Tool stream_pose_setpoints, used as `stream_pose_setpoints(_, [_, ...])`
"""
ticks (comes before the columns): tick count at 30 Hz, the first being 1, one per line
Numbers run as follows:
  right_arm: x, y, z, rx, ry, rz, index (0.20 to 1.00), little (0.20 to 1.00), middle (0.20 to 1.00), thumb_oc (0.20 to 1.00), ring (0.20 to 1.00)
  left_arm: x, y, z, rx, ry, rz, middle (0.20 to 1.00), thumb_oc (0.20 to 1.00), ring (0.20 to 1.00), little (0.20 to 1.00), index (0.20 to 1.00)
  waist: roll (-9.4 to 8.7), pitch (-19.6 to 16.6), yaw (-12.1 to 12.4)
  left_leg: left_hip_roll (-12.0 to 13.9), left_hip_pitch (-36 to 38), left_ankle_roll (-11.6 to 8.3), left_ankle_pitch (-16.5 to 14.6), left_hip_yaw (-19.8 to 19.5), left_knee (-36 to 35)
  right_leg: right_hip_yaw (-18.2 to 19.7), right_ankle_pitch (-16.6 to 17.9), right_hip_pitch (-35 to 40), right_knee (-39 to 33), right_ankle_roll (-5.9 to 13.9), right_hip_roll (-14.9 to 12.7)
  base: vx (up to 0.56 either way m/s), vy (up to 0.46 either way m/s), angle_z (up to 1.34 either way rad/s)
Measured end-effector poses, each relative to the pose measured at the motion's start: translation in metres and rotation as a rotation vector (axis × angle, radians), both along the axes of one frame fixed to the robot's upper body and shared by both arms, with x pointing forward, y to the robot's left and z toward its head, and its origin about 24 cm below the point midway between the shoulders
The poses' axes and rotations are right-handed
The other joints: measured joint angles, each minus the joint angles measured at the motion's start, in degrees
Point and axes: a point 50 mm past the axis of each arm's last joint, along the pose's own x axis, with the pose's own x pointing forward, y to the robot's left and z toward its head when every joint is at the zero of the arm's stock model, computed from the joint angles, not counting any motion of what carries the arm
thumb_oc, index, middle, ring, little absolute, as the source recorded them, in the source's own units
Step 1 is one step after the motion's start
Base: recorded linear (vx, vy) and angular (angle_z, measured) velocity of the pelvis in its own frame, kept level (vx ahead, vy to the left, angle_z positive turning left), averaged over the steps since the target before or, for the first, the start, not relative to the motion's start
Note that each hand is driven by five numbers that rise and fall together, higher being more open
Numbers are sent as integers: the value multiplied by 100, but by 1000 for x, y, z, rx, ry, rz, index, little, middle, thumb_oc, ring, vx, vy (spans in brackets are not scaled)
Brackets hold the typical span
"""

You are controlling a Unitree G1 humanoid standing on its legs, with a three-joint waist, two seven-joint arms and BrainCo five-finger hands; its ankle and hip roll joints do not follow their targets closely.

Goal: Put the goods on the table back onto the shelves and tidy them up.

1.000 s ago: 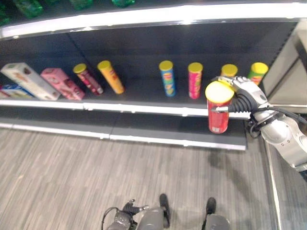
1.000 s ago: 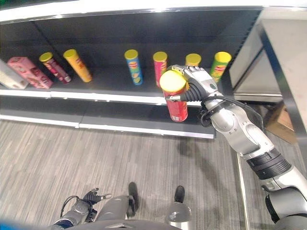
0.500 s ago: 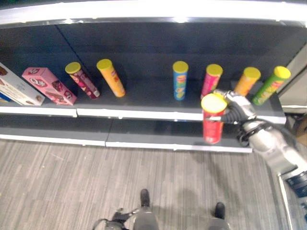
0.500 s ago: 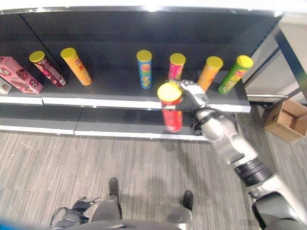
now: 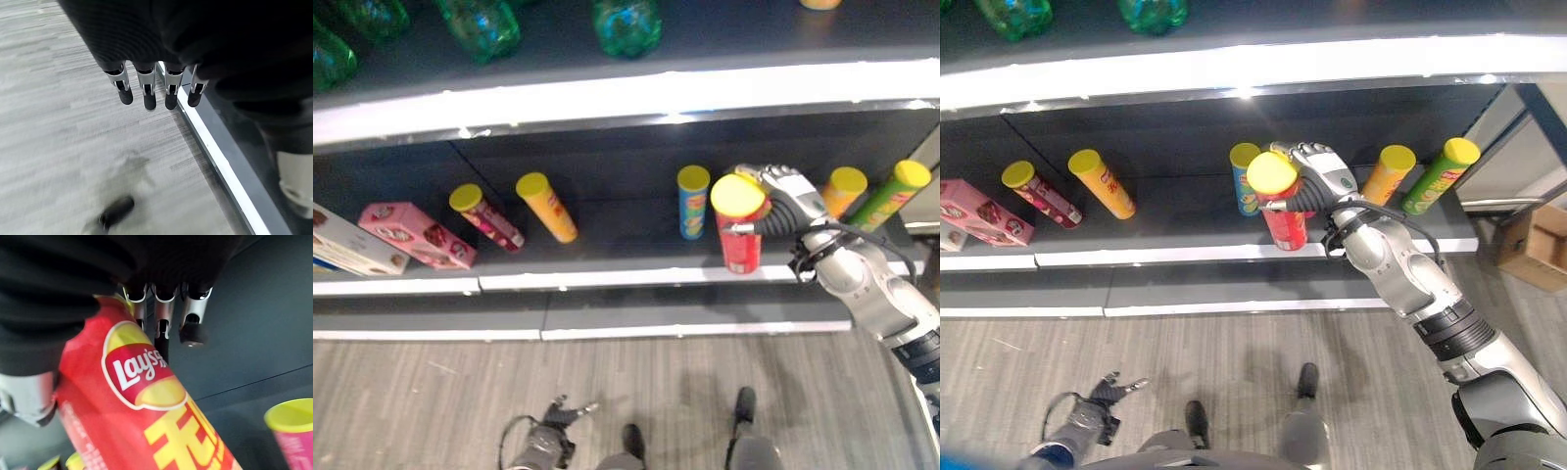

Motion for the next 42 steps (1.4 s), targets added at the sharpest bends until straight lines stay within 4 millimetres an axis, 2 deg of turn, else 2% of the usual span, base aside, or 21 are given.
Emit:
stream_pose_setpoints(4, [3,-6,0,-5,1,-39,200,200,200,200,200,-6,-15,-6,-40,16,7,1000,1000,1000,1000,1000,93,39,12,153,-20,-211,146,-17,0,-187,-60,92,-1,-95,149,32,-100,20])
stream_pose_setpoints(5, [4,-6,0,0,3,-44,200,200,200,200,200,-9,-18,-7,-50,24,14,1000,1000,1000,1000,1000,94,41,12,177,-25,-219,143,-90,-1,-246,-73,127,-2,-94,165,58,-107,45])
stream_pose_setpoints(8, [5,-1,-1,23,2,-34,200,200,200,200,200,-16,-24,-11,-65,44,21,1000,1000,1000,1000,1000,185,108,52,247,-156,-421,18,-297,-2,-539,-146,167,-5,-30,180,36,-80,50])
stream_pose_setpoints(10, [5,5,-4,46,11,-17,200,200,200,200,200,-25,-22,-13,-60,64,32,1000,1000,1000,1000,1000,194,142,180,186,-258,-434,24,-352,-5,-533,-138,138,-7,-19,108,5,-62,22])
stream_pose_setpoints(12, [5,13,-6,65,14,3,200,200,200,200,200,-34,-20,-15,-56,86,46,1000,1000,1000,1000,1000,215,152,207,143,-374,-417,35,-448,-31,-572,-130,88,-6,-6,47,-15,-46,26])
stream_pose_setpoints(14, [7,25,-8,62,5,27,200,200,200,200,200,-46,-19,-18,-50,115,58,1000,1000,1000,1000,1000,285,219,265,72,-502,-371,87,-587,-13,-662,-119,56,-6,11,-12,-21,-47,36])
stream_pose_setpoints(17, [10,30,-11,68,11,26,200,200,200,200,200,-52,-18,-19,-45,130,70,1000,1000,1000,1000,1000,388,270,417,36,-599,-356,151,-714,5,-791,-106,63,-5,-3,-57,-17,-39,28])
stream_pose_setpoints(22, [11,45,-9,53,-2,60,200,200,200,200,200,-44,-21,-17,-52,94,54,1000,1000,1000,1000,1000,564,386,598,15,-729,-375,217,-932,6,-1080,-118,104,-3,11,-94,-30,-19,27])
stream_pose_setpoints(24, [20,52,-2,47,-35,57,200,200,200,200,200,-42,-22,-17,-53,88,48,1000,1000,1000,1000,1000,622,512,632,-11,-745,-376,218,-958,15,-1115,-130,119,-4,27,-125,-40,-23,12])
stream_pose_setpoints(27, [40,36,16,22,-104,-69,200,200,200,200,200,-33,-25,-13,-52,41,14,1000,1000,1000,1000,1000,844,696,687,-71,-934,-353,285,-1185,26,-1338,-143,103,-4,46,-190,-26,-11,38])
stream_pose_setpoints(29, [42,34,19,24,-123,-83,200,200,200,200,200,-34,-23,-13,-46,42,16,1000,1000,1000,1000,1000,888,733,721,-86,-979,-348,307,-1227,32,-1397,-154,103,-2,59,-206,-25,-16,19])
stream_pose_setpoints(34, [65,8,53,64,-246,-267,200,200,200,200,200,-26,-23,-9,-32,-2,-2,1000,1000,1000,1000,1000,1241,994,848,-177,-1141,-312,348,-1328,24,-1538,-149,37,-1,87,-297,6,-15,14])
stream_pose_setpoints(37, [70,-1,58,97,-283,-331,200,200,200,200,200,-26,-21,-8,-34,-11,9,1000,1000,1000,1000,1000,1268,1018,875,-193,-1210,-310,352,-1385,33,-1587,-158,31,-1,97,-313,18,-15,15])
stream_pose_setpoints(42, [76,-20,79,163,-361,-435,200,200,200,200,200,-17,-26,-6,-41,-45,-32,1000,1000,1000,1000,1000,1341,1083,894,-248,-1222,-309,352,-1384,19,-1601,-171,25,-1,117,-395,32,-1,4])
